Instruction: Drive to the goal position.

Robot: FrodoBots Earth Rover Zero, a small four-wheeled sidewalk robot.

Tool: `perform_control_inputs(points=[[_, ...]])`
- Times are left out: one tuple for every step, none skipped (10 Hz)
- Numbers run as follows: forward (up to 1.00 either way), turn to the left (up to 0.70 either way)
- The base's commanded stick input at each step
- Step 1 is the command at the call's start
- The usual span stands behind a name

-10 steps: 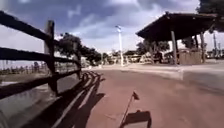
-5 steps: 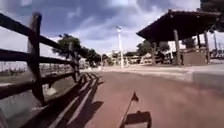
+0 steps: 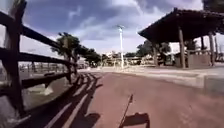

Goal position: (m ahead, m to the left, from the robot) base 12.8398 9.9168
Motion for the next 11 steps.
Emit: perform_control_inputs(points=[[0.85,-0.04],[0.85,-0.04],[0.85,-0.04],[0.85,-0.04],[0.85,-0.04],[0.85,-0.04],[0.85,-0.04],[0.85,-0.04],[0.85,-0.04],[0.85,-0.04],[0.85,-0.04]])
